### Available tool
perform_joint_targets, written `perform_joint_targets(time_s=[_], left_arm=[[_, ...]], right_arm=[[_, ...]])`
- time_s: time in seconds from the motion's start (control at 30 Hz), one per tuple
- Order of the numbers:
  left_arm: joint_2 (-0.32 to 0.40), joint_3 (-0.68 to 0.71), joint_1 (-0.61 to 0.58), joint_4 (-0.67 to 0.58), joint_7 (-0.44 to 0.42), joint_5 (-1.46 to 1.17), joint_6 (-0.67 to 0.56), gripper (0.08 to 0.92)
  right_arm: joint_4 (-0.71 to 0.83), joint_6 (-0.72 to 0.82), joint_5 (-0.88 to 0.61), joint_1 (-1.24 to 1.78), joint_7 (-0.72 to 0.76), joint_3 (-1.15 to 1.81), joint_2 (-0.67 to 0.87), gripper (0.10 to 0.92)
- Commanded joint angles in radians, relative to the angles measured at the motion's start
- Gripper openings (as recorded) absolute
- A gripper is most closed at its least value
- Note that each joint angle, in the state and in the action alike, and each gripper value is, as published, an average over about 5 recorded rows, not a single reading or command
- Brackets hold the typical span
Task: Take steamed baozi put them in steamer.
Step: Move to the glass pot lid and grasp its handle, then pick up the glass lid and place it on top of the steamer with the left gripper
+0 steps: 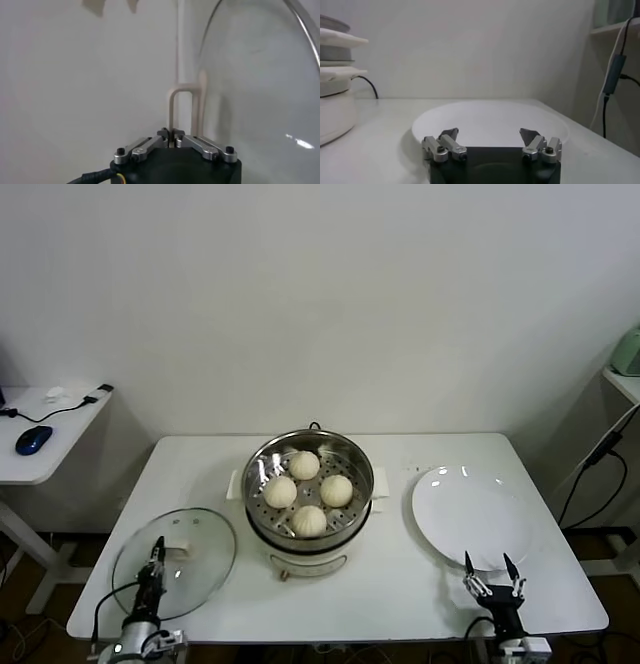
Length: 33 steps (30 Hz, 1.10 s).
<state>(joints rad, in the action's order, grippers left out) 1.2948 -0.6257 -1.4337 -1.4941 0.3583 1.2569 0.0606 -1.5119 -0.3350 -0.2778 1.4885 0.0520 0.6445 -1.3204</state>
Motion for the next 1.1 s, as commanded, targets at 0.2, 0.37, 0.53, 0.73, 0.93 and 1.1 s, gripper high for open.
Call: perform_joint_targets(time_s=[0.2, 0.37, 0.53, 0.73, 0.93, 1.1], left_arm=[[-0.017, -0.01, -0.032, -0.142, -0.071, -0.065, 0.027, 0.136], [-0.096, -0.04, -0.089, -0.336, -0.215, -0.2, 0.128, 0.136], [-0.165, -0.106, -0.102, -0.518, -0.342, -0.289, 0.247, 0.136], [-0.197, -0.067, -0.019, -0.683, -0.457, -0.292, 0.38, 0.136], [-0.189, 0.141, 0.112, -0.729, -0.492, -0.167, 0.428, 0.136], [-0.152, 0.412, 0.226, -0.711, -0.565, -0.052, 0.517, 0.136]], right_arm=[[-0.014, -0.004, 0.058, -0.005, -0.014, 0.008, -0.001, 0.823], [-0.017, -0.004, 0.07, -0.012, -0.028, 0.008, -0.002, 0.823], [-0.013, -0.007, 0.077, -0.023, -0.038, 0.008, -0.004, 0.823], [-0.004, -0.029, 0.082, -0.033, -0.04, 0.008, 0.001, 0.823], [0.005, -0.051, 0.086, -0.041, -0.038, 0.004, 0.004, 0.823], [0.016, -0.071, 0.083, -0.041, -0.038, 0.001, 0.007, 0.823]])
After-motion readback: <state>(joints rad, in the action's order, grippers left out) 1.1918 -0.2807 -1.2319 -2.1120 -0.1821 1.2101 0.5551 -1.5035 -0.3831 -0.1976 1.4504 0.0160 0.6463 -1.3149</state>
